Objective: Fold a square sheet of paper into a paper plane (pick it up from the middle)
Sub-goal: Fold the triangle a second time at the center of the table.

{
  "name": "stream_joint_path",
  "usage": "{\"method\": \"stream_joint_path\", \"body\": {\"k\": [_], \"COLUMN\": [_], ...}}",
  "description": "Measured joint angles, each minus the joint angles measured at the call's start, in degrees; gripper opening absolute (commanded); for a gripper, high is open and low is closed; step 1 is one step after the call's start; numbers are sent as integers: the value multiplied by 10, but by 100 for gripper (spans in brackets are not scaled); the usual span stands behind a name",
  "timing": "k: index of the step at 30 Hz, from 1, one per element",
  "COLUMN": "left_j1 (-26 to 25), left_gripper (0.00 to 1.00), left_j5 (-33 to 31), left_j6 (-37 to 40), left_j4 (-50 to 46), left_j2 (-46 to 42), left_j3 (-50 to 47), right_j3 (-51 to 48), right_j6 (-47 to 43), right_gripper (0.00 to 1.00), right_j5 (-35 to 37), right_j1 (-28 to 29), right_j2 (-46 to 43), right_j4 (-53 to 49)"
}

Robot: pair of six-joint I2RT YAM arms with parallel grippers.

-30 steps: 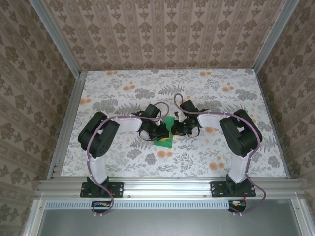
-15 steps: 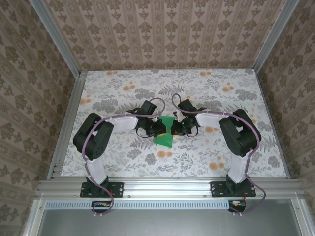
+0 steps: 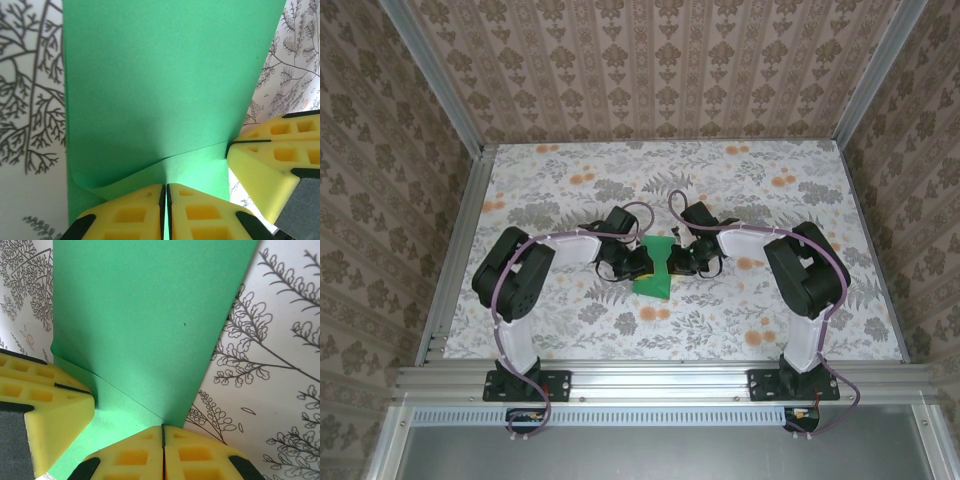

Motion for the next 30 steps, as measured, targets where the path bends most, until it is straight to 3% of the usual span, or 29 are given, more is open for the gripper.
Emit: {"method": "stream_joint_path", "body": {"k": [7,16,23,30], "left_j1": [-2,-3,-6,-6], "left_gripper": [10,9,9,9], "left_j5": [-7,-13,-18,-18], "left_j6": [0,-8,-16,-16], "left_j4": [-9,-25,-30,-30], "left_j2": [2,5,6,6], "left_j3": [5,15,19,19], "right_j3": [1,-34,-58,-64], "right_j6": [4,12,24,40], "right_gripper": [13,13,11,11], "right_j5": [-1,3,21,39], "right_j1": [1,49,110,116], "right_j2": [-22,-138,-132,-100], "right_j4": [-5,-12,-30,-28]}}
